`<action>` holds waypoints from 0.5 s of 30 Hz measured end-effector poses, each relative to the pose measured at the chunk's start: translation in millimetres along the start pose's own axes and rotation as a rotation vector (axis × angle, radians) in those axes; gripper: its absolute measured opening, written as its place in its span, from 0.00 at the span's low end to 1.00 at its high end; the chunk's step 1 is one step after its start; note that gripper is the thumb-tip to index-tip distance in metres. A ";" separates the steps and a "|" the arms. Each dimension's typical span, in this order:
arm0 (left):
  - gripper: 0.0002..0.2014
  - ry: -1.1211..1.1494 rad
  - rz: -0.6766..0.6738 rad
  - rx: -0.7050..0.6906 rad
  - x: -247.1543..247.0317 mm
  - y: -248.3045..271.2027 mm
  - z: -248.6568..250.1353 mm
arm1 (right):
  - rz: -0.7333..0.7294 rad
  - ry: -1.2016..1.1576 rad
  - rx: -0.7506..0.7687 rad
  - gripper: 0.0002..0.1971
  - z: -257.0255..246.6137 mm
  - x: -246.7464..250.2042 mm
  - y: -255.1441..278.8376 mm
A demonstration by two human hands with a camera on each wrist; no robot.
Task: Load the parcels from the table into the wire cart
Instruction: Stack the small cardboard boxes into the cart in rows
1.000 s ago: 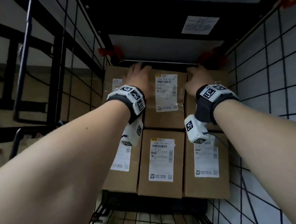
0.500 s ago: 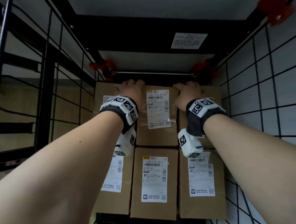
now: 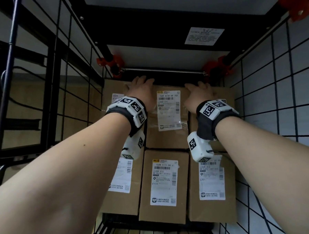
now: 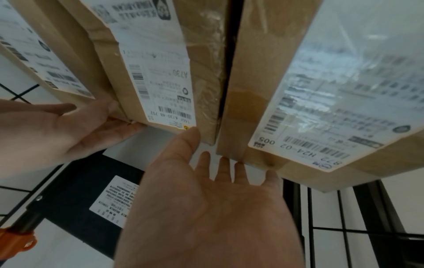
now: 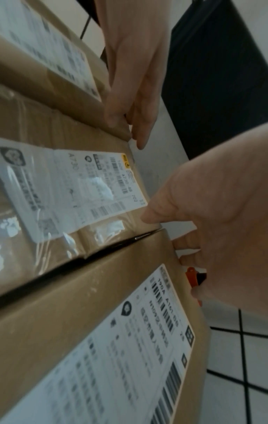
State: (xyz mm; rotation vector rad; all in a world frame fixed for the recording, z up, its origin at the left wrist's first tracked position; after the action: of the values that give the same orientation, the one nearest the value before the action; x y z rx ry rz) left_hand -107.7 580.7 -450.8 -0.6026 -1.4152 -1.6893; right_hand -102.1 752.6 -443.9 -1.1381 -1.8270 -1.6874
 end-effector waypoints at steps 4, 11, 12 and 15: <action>0.37 -0.009 0.034 0.013 11.0 10.1 -1.7 | 0.028 0.019 0.038 0.34 -11.4 4.5 14.7; 0.34 -0.047 0.053 -0.013 48.1 54.0 10.0 | 0.035 -0.012 0.029 0.30 -23.6 26.4 65.8; 0.33 -0.046 0.064 -0.022 54.2 62.5 12.8 | 0.038 -0.019 0.028 0.30 -25.4 31.1 76.0; 0.34 -0.057 0.106 -0.057 75.0 91.6 20.5 | 0.084 -0.013 0.058 0.30 -34.0 49.2 107.5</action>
State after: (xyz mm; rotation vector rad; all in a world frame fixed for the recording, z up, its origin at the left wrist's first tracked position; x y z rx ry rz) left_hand -75.2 576.9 -335.2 -0.7497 -1.3541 -1.6451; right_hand -55.1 727.7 -332.9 -1.1870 -1.7988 -1.5734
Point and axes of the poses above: each hand's wrist, its own y-axis away from the middle knuckle, its own x-axis out of the back of the hand, z = x × y, the point moved 4 cm from there along -y, towards the middle knuckle, and after that the axes turned 4 degrees about x, right-handed, at the moved point
